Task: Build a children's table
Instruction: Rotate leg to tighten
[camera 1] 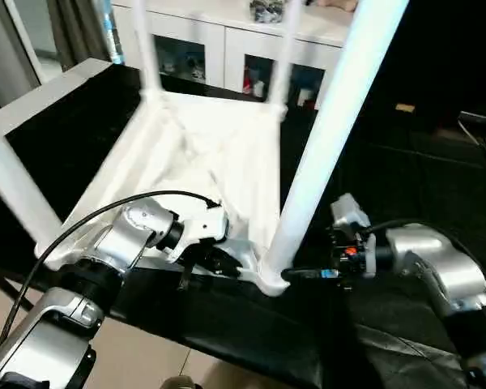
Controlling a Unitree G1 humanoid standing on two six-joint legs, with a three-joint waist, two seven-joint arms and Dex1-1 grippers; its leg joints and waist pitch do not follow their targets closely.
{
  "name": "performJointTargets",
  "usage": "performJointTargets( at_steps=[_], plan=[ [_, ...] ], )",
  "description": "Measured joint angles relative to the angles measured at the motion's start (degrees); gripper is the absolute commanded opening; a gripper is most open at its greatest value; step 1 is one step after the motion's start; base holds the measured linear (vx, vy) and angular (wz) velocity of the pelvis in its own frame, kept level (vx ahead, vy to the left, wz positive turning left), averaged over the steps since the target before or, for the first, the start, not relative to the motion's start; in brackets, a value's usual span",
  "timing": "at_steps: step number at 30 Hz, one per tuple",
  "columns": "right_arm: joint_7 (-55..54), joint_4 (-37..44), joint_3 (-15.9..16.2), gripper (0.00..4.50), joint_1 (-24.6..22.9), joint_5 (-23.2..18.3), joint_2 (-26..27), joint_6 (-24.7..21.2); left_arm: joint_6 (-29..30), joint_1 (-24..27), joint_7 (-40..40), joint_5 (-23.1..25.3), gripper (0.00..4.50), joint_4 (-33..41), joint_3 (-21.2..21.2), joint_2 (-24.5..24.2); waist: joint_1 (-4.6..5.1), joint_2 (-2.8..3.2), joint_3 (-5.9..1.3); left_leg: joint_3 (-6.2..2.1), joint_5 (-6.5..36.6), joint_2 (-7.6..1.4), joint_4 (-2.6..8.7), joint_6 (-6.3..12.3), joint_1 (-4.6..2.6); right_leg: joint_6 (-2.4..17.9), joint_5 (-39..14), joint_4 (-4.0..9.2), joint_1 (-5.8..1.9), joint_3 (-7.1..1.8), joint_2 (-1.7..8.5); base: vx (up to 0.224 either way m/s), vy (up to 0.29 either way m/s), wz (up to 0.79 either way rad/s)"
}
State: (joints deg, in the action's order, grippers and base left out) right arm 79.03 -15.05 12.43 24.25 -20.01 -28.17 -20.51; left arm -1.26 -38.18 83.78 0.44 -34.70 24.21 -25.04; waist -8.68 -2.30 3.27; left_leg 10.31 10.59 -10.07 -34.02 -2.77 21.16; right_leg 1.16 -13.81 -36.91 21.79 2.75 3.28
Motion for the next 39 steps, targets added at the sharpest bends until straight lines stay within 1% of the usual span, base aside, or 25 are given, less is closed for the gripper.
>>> performJointTargets(
  at_steps=[2, 5, 7, 10, 11, 13, 19, 21, 23, 25, 27, 29, 31, 32, 33, 34, 35, 37, 39],
  plan=[
    [0.18, -0.93, 0.48, 3.08, 0.15, 0.35, 0.22, 0.10, -0.17, -0.05, 0.26, 0.04, 0.00, -0.01, 0.09, 0.01, -0.01, -0.03, -0.01, 0.00, 0.00, 0.00, -0.02, 0.01, 0.02, 0.00, 0.00, -0.02, 0.00, 0.02, 0.01, 0.000, 0.000, 0.00],
    [0.25, -1.74, 0.62, 2.95, 0.54, 0.59, 0.29, 0.10, -0.34, -0.16, 0.48, 0.04, 0.00, -0.01, 0.30, -0.01, -0.02, -0.03, 0.00, 0.00, 0.00, 0.00, -0.02, 0.01, 0.03, 0.00, 0.00, -0.03, 0.03, 0.03, 0.01, 0.000, 0.000, 0.00],
    [0.67, -1.95, 0.74, 2.67, 0.86, 1.03, 0.26, 0.19, -0.49, -0.17, 0.55, 0.05, 0.00, -0.01, 0.34, -0.01, -0.07, -0.04, -0.01, -0.01, -0.01, 0.00, -0.02, 0.01, 0.06, 0.00, 0.00, -0.03, 0.03, 0.06, 0.01, 0.000, 0.000, 0.00],
    [1.11, -2.55, 0.91, 2.43, 1.17, 1.31, 0.20, 0.81, -1.09, -0.17, 0.97, 0.34, 0.00, -0.01, 0.41, -0.02, -0.17, -0.04, -0.01, -0.01, -0.01, 0.00, -0.02, 0.03, 0.08, 0.00, 0.00, -0.03, 0.05, 0.07, 0.01, 0.000, 0.000, 0.00],
    [1.27, -2.80, 0.96, 2.43, 1.27, 1.32, 0.21, 0.98, -1.32, -0.17, 1.04, 0.44, 0.00, -0.05, 0.46, -0.03, -0.21, -0.04, -0.01, -0.01, -0.01, 0.00, -0.02, 0.04, 0.08, 0.00, 0.00, -0.03, 0.05, 0.07, 0.02, 0.000, 0.000, 0.00],
    [1.52, -3.14, 1.05, 2.21, 1.53, 1.31, 0.21, 1.06, -1.61, -0.17, 1.06, 0.51, 0.00, -0.07, 0.53, -0.02, -0.27, -0.04, -0.01, -0.02, -0.02, 0.00, -0.04, 0.04, 0.08, 0.00, 0.00, -0.04, 0.05, 0.07, 0.02, 0.000, 0.000, 0.00],
    [1.56, -3.14, 1.07, 2.04, 1.67, 1.48, 0.18, 1.15, -1.65, -0.24, 1.00, 0.55, 0.00, -0.32, 0.54, 0.02, -0.27, -0.06, -0.02, -0.02, -0.02, 0.00, -0.07, 0.03, 0.07, -0.01, 0.00, -0.07, 0.04, 0.06, 0.02, 0.000, 0.000, 0.00],
    [1.57, -3.12, 1.05, 2.01, 1.65, 1.51, 0.18, 1.10, -0.87, -0.34, 0.95, 0.55, 0.00, -0.35, 0.52, 0.14, -0.30, -0.05, -0.02, -0.02, -0.02, 0.00, -0.08, 0.04, 0.06, -0.01, 0.00, -0.08, 0.04, 0.06, 0.02, 0.000, 0.000, 0.00],
    [1.49, -2.96, 0.76, 2.01, 1.39, 1.49, 0.20, 0.66, 1.18, -0.52, 0.81, 0.48, 0.00, -0.34, 0.34, 0.78, -0.41, -0.04, -0.03, -0.02, -0.02, 0.00, -0.10, 0.04, 0.05, -0.01, 0.00, -0.09, 0.02, 0.07, 0.03, 0.000, 0.000, 0.00],
    [0.24, -1.75, -0.02, 2.01, 0.20, 1.40, 0.70, -0.49, 3.43, -0.70, 0.36, 0.36, 0.00, -0.32, 0.07, 1.47, -0.55, -0.03, -0.04, -0.02, -0.03, 0.00, -0.11, 0.04, 0.02, -0.01, 0.00, -0.10, -0.02, 0.07, 0.05, 0.000, 0.000, 0.00],
    [-3.72, -0.46, -1.48, 2.01, -1.28, 1.37, 2.45, -1.38, 6.52, -0.72, -1.71, 0.43, 0.00, -0.46, -0.99, 2.12, -0.34, -0.02, -0.04, -0.02, -0.09, -0.01, -0.11, 0.03, -0.07, -0.03, 0.05, -0.13, -0.07, 0.06, 0.05, 0.000, 0.000, 0.00],
    [-10.13, 1.09, -3.29, 2.01, -2.68, 1.76, 4.63, -2.45, 9.84, -0.72, -5.22, 0.56, 0.00, -0.57, -2.19, 2.69, 0.33, 0.00, -0.06, -0.03, -0.19, -0.02, -0.10, -0.01, -0.25, -0.03, 0.13, -0.15, -0.21, 0.07, 0.04, 0.000, 0.000, 0.00],
    [-14.48, 1.47, -4.24, 2.00, -3.07, 2.20, 5.93, -2.99, 11.85, -0.72, -7.79, 0.77, 0.00, -0.63, -2.93, 3.49, 1.26, 0.07, -0.08, -0.02, -0.21, -0.02, -0.10, -0.03, -0.41, -0.05, 0.22, -0.11, -0.30, 0.06, 0.07, 0.000, 0.000, 0.00],
    [-17.37, 1.56, -5.18, 1.99, -3.31, 2.62, 7.04, -3.53, 13.38, -0.72, -9.91, 0.89, 0.00, -0.64, -3.42, 4.29, 1.97, 0.02, -0.07, -0.02, -0.21, -0.02, -0.10, -0.04, -0.57, -0.06, 0.23, -0.09, -0.39, 0.07, 0.08, 0.000, 0.000, 0.00],
    [-20.41, 1.61, -6.21, 1.97, -3.64, 2.94, 8.52, -3.99, 14.98, -0.71, -12.03, 1.00, 0.00, -0.78, -4.15, 5.20, 2.42, 0.00, -0.08, -0.02, -0.21, -0.02, -0.08, -0.04, -0.71, -0.06, 0.22, -0.09, -0.50, 0.07, 0.08, 0.000, 0.000, 0.00],
    [-24.97, 1.56, -7.77, 1.97, -3.93, 3.70, 11.19, -4.35, 16.95, -0.71, -15.10, 1.03, 0.00, -1.19, -5.36, 6.38, 3.03, 0.00, -0.08, -0.02, -0.20, -0.02, -0.05, -0.05, -0.92, -0.10, 0.20, -0.09, -0.60, 0.07, 0.08, 0.000, 0.000, 0.00],
    [-27.97, 1.53, -8.51, 1.96, -3.93, 4.19, 12.73, -4.43, 18.16, -0.72, -17.04, 1.06, 0.00, -1.24, -6.05, 7.07, 3.47, 0.01, -0.08, -0.02, -0.20, -0.02, -0.02, -0.05, -0.98, -0.19, 0.15, -0.08, -0.61, 0.07, 0.08, 0.000, 0.000, 0.00],
    [-34.22, 1.37, -10.16, 1.95, -3.80, 5.19, 15.85, -4.67, 20.45, -0.72, -21.59, 1.13, 0.00, -1.35, -7.54, 9.16, 3.96, 0.00, -0.09, -0.03, -0.20, -0.01, 0.12, -0.08, -1.04, -0.35, 0.06, -0.04, -0.59, 0.09, 0.08, 0.000, 0.000, 0.00],
    [-39.33, 0.90, -11.13, 1.95, -2.94, 6.14, 18.36, -5.26, 21.79, -0.76, -25.13, 1.27, 0.00, -1.37, -8.56, 10.57, 4.44, 0.00, -0.09, -0.02, -0.20, -0.01, 0.24, -0.09, -1.10, -0.27, 0.11, -0.03, -0.58, 0.08, 0.08, 0.000, 0.000, 0.00]
  ],
)
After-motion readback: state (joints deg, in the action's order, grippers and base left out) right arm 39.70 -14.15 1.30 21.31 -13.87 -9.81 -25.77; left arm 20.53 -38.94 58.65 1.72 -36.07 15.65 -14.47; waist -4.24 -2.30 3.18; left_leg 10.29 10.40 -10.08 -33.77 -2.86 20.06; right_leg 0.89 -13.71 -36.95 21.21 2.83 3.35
